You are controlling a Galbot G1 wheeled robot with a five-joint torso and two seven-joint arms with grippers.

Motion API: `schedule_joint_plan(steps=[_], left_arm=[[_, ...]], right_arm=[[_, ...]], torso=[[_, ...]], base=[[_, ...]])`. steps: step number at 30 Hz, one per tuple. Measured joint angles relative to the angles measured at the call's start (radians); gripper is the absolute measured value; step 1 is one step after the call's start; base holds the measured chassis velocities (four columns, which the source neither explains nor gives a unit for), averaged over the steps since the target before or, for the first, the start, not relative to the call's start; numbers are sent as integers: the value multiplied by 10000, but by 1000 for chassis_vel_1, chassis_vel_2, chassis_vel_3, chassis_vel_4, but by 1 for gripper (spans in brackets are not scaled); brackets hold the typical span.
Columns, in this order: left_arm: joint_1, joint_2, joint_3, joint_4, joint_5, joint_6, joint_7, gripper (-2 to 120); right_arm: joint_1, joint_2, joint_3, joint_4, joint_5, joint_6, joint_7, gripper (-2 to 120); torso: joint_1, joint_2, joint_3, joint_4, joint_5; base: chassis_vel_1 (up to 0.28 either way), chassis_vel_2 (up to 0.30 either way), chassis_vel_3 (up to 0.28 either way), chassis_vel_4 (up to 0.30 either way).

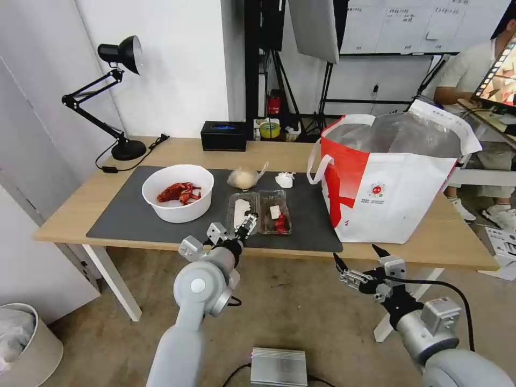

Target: Pick up the trash from the table and place it into the takeout bag.

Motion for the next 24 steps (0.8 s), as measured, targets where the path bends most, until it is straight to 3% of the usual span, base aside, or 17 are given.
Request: schedule_joint_plan(steps=[19,24], left_arm=[[-184,-3,81,206,2,-96,-8,100],[-193,-4,22,226,78,-413,17,100]], right_arm=[[50,23,-25,-118,-1,0,7,100],[87,90,-137,-206,-141,13,7,100]], torso=[[0,0,0,0,0],[0,1,0,0,0]], base=[[0,0,0,0],[0,0,0,0]])
